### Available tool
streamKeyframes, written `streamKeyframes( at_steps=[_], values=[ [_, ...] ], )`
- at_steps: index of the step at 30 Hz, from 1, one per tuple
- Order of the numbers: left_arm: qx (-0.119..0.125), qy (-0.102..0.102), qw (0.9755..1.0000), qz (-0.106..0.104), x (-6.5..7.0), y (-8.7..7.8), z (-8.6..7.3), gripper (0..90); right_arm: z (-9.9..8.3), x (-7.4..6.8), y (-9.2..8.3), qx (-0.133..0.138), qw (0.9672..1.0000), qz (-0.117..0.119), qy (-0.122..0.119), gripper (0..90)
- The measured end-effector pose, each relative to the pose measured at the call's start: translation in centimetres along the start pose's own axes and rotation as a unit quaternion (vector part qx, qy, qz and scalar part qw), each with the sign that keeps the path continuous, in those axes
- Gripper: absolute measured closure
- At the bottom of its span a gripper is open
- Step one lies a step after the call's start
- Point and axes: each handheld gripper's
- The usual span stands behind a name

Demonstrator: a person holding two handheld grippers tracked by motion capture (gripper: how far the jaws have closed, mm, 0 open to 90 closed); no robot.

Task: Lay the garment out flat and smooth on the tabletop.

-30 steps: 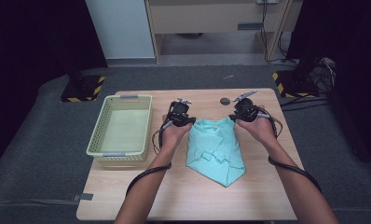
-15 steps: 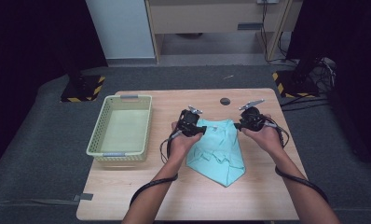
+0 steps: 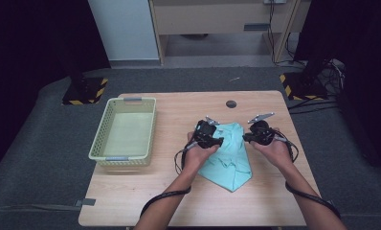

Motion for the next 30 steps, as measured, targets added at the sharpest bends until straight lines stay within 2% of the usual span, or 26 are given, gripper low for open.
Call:
streamKeyframes(
  at_steps=[4,12,21,24,26,30],
  values=[
    [-0.004,0.004,1.0000,-0.005,0.8,1.0,0.1,50.8,-0.5,0.0,-0.2,0.006,1.0000,0.006,0.002,86.5],
    [-0.006,0.005,0.9999,-0.008,1.7,2.5,0.3,53.4,-1.2,0.0,-0.2,0.007,0.9999,0.010,0.012,82.3],
    [-0.023,0.013,0.9996,-0.003,2.1,4.3,0.2,62.9,-1.8,0.4,-0.2,0.010,0.9997,0.014,0.020,80.1],
    [-0.021,0.010,0.9997,0.000,2.0,4.4,0.1,64.7,-1.8,0.6,-0.4,0.011,0.9996,0.014,0.023,79.4],
    [-0.023,0.011,0.9997,-0.001,2.1,4.5,0.2,63.7,-1.8,0.7,-0.5,0.012,0.9995,0.014,0.024,78.5],
    [-0.026,0.021,0.9994,0.001,2.5,4.6,0.3,55.8,-1.9,0.8,-0.5,0.012,0.9995,0.014,0.027,76.1]
  ],
)
Point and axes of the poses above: each handheld gripper's, and its own axes: y roughly forward along the jaws, z roughly out of its top, x roughly to its right, and after that the axes turned 8 degrees about y, right-handed
